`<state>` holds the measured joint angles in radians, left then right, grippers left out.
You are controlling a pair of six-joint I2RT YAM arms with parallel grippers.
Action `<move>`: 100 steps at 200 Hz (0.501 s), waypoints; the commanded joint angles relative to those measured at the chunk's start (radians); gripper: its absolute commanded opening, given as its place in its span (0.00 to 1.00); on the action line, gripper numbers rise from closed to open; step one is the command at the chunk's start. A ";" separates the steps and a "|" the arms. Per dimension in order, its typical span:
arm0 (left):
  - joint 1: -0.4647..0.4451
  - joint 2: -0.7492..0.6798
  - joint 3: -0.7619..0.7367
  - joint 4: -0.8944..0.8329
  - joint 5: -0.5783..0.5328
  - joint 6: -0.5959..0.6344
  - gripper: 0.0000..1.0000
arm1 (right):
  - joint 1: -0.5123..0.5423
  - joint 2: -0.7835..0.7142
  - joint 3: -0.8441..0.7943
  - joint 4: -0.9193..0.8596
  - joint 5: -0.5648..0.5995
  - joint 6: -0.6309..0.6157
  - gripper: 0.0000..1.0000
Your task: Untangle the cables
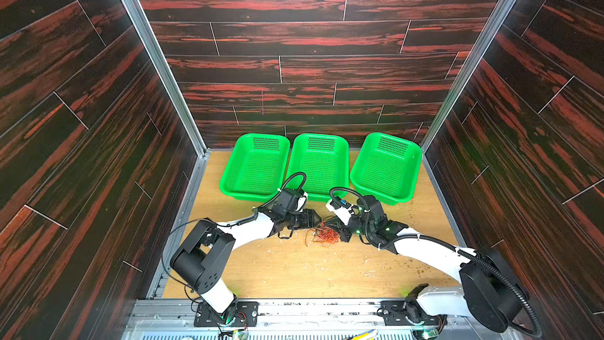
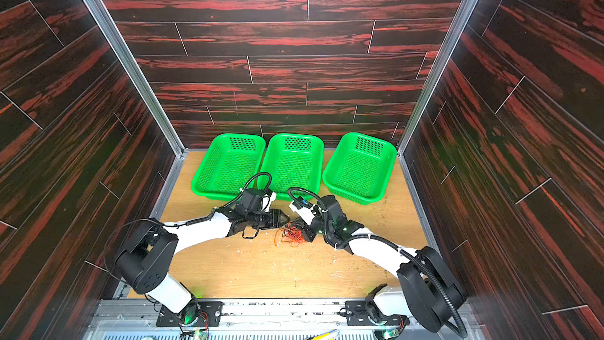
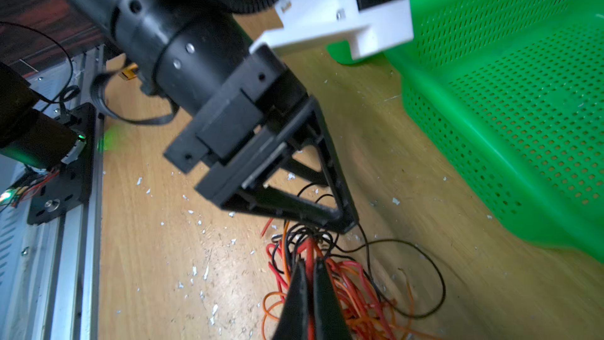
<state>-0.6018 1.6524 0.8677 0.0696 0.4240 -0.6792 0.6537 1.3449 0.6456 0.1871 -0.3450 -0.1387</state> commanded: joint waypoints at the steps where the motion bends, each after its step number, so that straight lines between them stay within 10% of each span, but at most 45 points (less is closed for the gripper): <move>1: -0.006 0.025 0.017 0.028 0.028 -0.031 0.56 | 0.007 0.027 0.017 0.041 -0.011 0.002 0.00; 100: -0.001 -0.027 -0.003 0.038 -0.032 -0.044 0.00 | 0.006 -0.013 -0.026 0.053 0.078 0.022 0.00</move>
<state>-0.6052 1.6798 0.8673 0.1116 0.4332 -0.7311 0.6563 1.3533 0.6422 0.2264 -0.2878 -0.1204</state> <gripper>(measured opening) 0.035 0.058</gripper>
